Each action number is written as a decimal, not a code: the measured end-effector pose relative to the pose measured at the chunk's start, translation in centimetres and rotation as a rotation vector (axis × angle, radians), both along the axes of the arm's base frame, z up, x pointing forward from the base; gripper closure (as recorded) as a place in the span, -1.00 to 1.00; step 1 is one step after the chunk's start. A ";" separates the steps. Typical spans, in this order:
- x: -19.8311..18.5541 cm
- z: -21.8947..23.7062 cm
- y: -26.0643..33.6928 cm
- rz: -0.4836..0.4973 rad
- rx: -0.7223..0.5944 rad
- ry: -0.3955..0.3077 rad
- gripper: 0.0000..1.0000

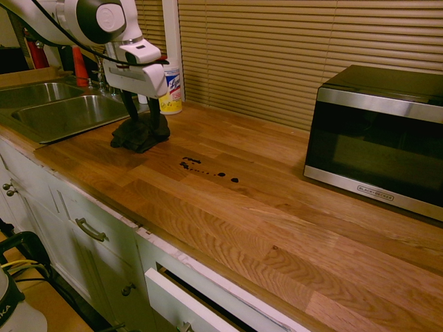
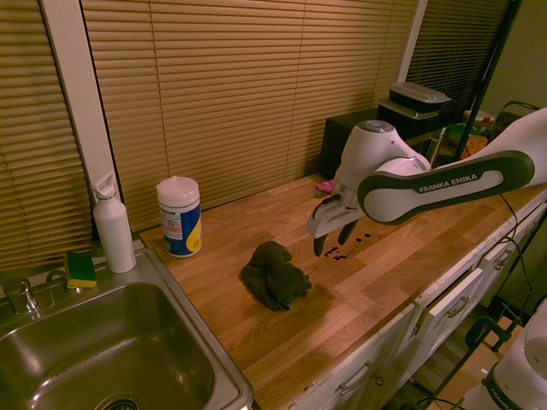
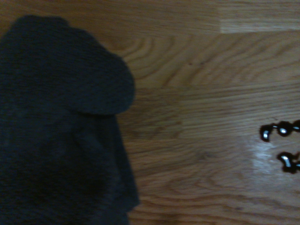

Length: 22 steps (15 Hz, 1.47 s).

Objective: Clear the spill

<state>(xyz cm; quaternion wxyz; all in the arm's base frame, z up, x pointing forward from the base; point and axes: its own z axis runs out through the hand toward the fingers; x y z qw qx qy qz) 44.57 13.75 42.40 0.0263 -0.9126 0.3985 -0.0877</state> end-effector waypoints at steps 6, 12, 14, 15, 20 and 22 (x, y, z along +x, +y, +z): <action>2.6 -1.3 7.9 0.074 -0.029 -0.057 -1.00; 5.4 -4.0 11.3 0.076 -0.040 -0.051 -1.00; 6.3 -5.3 11.5 0.073 -0.037 -0.030 1.00; 6.6 -5.8 11.7 0.073 -0.036 -0.022 1.00; 7.4 -6.7 12.0 0.070 -0.040 -0.005 1.00; 7.6 -6.9 12.4 0.073 -0.043 0.003 1.00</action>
